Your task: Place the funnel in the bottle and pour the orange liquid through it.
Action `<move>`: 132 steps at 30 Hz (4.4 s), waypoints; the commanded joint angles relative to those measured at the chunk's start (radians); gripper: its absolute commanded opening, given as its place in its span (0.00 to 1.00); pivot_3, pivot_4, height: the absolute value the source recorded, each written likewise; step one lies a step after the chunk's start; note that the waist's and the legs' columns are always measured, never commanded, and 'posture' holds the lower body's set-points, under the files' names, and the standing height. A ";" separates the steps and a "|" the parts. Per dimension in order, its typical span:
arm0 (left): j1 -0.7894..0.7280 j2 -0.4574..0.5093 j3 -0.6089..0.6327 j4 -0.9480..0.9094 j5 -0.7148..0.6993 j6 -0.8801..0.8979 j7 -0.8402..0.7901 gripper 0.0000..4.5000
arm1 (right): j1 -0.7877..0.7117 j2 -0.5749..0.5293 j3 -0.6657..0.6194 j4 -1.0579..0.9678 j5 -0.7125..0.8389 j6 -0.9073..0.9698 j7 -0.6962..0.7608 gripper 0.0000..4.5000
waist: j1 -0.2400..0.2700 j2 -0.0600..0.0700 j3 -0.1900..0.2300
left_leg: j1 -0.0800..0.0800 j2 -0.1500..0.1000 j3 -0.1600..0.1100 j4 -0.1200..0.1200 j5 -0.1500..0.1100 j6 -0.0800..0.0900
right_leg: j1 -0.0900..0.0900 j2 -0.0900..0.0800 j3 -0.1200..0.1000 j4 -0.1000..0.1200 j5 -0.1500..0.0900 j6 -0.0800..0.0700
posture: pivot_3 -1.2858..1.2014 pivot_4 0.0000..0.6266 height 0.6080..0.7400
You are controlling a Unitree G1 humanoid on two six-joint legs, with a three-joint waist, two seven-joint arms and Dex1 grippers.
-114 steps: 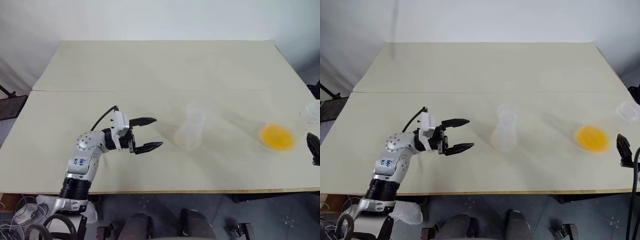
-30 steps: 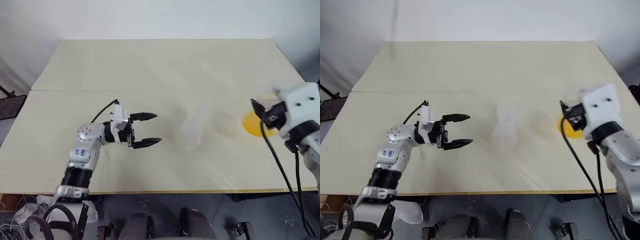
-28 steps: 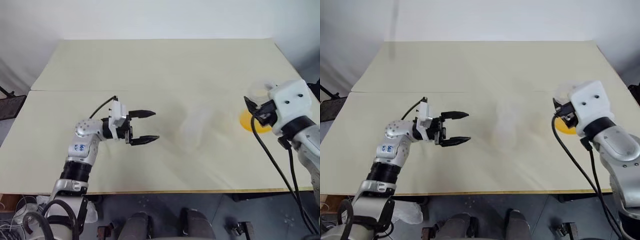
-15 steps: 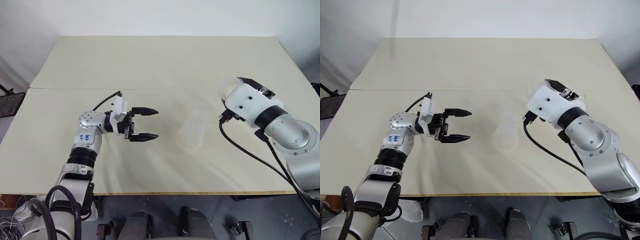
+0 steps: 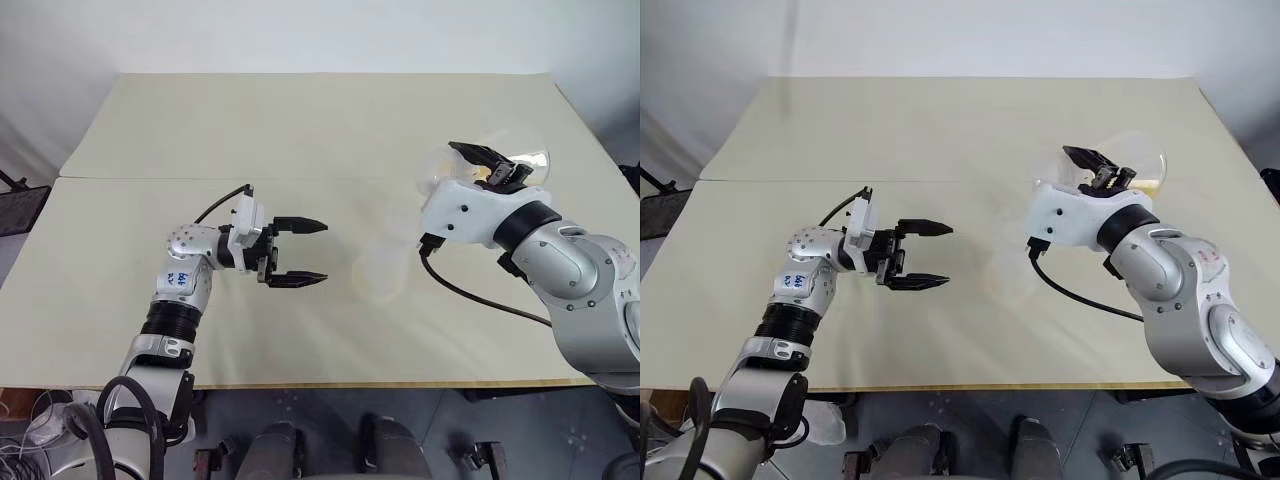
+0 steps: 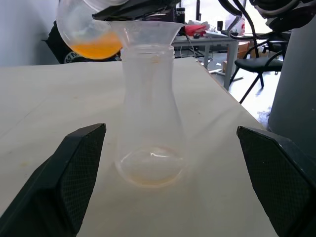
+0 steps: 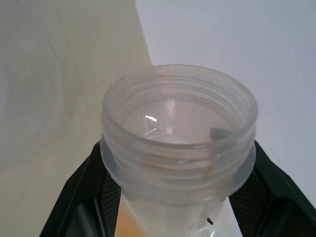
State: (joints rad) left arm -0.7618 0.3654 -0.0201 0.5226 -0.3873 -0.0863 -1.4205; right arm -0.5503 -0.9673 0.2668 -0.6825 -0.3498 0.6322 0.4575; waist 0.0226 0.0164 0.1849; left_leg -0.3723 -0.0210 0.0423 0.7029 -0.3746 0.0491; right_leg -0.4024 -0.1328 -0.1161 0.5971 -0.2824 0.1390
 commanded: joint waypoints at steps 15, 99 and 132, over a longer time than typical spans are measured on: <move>-0.017 -0.013 0.004 -0.002 0.000 -0.010 0.004 1.00 | 0.024 0.022 -0.036 0.008 -0.300 -0.184 0.087 0.55 | -0.001 0.000 0.000 | 0.000 0.000 0.000 0.000 0.000 0.000 | 0.000 0.000 0.000 0.000 0.000 0.000 | 0.52 0.24 1.00; -0.119 0.019 0.029 0.033 -0.007 0.038 0.008 1.00 | 0.072 0.082 -0.211 0.139 -0.544 -0.694 0.107 0.55 | -0.001 0.000 0.000 | 0.001 0.000 0.000 0.002 0.000 0.000 | 0.000 0.000 0.000 0.005 0.000 0.000 | 0.52 0.24 1.00; -0.142 0.000 0.023 0.067 -0.003 0.019 0.004 1.00 | 0.086 0.101 -0.215 0.121 -0.635 -0.706 0.119 0.55 | -0.001 0.000 0.000 | 0.001 0.000 -0.001 0.004 0.000 0.000 | 0.000 0.000 0.000 0.007 0.000 0.000 | 0.52 0.24 1.00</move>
State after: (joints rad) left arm -0.8820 0.3668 -0.0081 0.6015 -0.3872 -0.0560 -1.4116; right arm -0.4598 -0.8644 0.1014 -0.5181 -0.9715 -0.0684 0.5862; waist 0.0213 0.0164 0.1849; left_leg -0.3716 -0.0211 0.0416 0.7073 -0.3746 0.0490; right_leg -0.4025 -0.1328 -0.1159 0.6043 -0.2824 0.1390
